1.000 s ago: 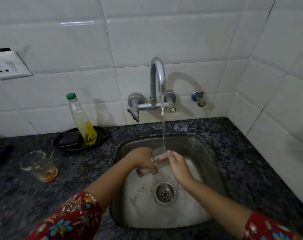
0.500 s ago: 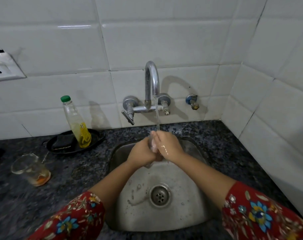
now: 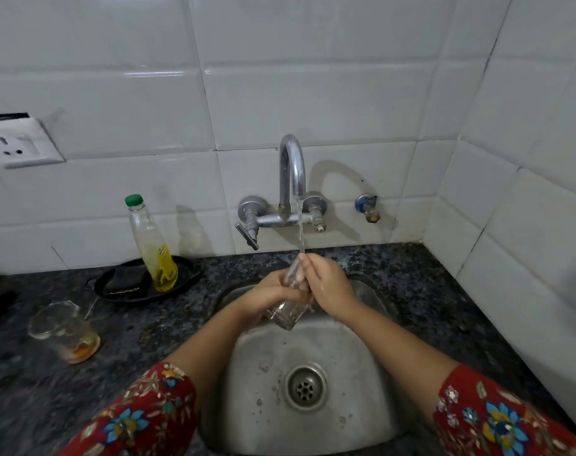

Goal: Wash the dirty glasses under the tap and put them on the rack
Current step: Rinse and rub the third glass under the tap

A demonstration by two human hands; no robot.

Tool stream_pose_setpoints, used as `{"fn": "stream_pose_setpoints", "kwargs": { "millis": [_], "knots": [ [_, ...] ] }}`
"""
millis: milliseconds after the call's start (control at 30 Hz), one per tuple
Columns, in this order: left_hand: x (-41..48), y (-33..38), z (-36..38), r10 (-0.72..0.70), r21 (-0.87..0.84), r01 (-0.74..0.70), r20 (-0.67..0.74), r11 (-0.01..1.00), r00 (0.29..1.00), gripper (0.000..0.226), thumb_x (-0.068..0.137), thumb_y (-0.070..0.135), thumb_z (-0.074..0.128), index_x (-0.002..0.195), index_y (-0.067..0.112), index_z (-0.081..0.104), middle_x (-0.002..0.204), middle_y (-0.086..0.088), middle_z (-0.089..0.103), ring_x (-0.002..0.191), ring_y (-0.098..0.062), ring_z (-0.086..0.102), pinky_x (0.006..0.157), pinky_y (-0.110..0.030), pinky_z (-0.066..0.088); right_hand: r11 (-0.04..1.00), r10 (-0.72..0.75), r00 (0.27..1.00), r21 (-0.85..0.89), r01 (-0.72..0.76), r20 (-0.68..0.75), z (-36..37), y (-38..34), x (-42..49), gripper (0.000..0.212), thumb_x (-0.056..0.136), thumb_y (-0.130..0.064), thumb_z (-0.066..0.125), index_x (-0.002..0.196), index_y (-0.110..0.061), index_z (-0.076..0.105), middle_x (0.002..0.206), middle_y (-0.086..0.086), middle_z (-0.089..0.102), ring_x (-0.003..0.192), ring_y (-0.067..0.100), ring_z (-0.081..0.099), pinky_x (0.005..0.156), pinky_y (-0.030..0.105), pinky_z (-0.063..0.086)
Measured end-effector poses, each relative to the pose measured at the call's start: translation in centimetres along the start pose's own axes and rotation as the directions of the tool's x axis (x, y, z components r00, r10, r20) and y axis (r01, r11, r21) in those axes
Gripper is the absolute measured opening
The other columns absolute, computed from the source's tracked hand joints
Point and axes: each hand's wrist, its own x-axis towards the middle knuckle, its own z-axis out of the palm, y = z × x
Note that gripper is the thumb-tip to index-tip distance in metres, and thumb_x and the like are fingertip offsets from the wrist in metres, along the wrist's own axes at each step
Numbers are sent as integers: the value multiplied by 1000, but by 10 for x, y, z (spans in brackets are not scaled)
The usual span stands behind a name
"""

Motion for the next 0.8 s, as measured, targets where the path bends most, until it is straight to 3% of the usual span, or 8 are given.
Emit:
{"fn": "stream_pose_setpoints", "kwargs": {
  "millis": [100,233,333,433,500,600,733,800],
  "knots": [
    [-3,-3,-4,-62,-49,63,10,997,998,17,75,2,67,92,1,65,79,-10,68,70,-21,66,67,-33,56,999,18,999,28,-19,29,2,1,-1,37,102,-32,37,67,-25,49,58,-11,55,55,1,54,57,21,42],
    [2,-10,13,187,606,65,-343,792,920,41,64,29,75,101,16,61,87,4,70,77,-14,67,68,-30,55,991,122,987,-63,-115,107,8,4,14,42,101,-37,34,67,-21,53,65,1,65,69,22,64,73,36,51],
    [2,-6,1,124,264,-86,-131,961,984,43,62,19,76,100,4,62,87,-2,71,78,-16,69,74,-32,56,999,12,999,29,-13,31,4,4,7,40,101,-35,36,69,-20,53,62,-4,62,64,18,62,71,38,51],
    [-4,-1,-12,-44,-111,51,66,993,997,33,71,7,70,101,-4,62,86,-14,67,76,-23,66,74,-33,55,980,-32,999,197,23,43,0,1,0,41,101,-32,38,64,-21,51,58,-6,56,55,10,55,66,37,49],
    [-5,-1,-1,-49,10,50,-45,999,998,23,72,7,69,95,4,64,82,-8,68,74,-20,66,73,-32,55,985,28,996,166,-42,83,-2,1,5,44,101,-33,38,62,-20,52,55,-5,57,54,13,56,66,34,49],
    [-2,-4,15,129,504,31,-280,863,951,37,65,19,78,97,17,60,82,5,69,73,-10,67,63,-23,54,986,153,974,35,-161,166,0,-1,15,48,101,-36,34,62,-17,55,55,1,63,61,28,65,69,36,54],
    [-2,-3,4,55,43,-55,6,998,998,26,73,1,73,96,9,62,85,-5,71,80,-20,68,77,-30,54,994,28,996,105,-37,89,-2,3,6,46,101,-34,37,61,-22,55,53,-3,59,56,21,61,66,37,52],
    [-4,0,3,22,-17,-21,35,1000,999,24,73,4,68,96,7,62,85,-10,68,78,-23,66,75,-31,54,979,45,995,195,-63,92,-1,2,3,47,101,-31,38,59,-20,54,53,-4,56,52,19,58,61,35,49]
  ]
}}
